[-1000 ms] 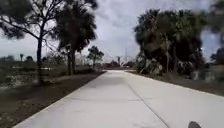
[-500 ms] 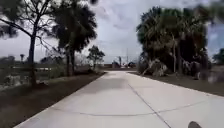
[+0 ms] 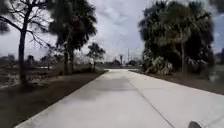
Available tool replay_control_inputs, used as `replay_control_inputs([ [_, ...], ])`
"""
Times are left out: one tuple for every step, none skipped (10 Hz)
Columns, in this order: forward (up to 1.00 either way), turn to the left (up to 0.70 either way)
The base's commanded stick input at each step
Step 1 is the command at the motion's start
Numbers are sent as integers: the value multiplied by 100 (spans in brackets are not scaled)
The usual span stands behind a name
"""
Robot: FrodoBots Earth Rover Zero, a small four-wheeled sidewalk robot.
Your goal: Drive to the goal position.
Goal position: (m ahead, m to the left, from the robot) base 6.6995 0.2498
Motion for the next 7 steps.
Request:
replay_control_inputs([
  [100, -27],
  [100, -7],
  [100, 0],
  [100, 0],
  [100, 0],
  [100, 0],
  [100, 0],
])
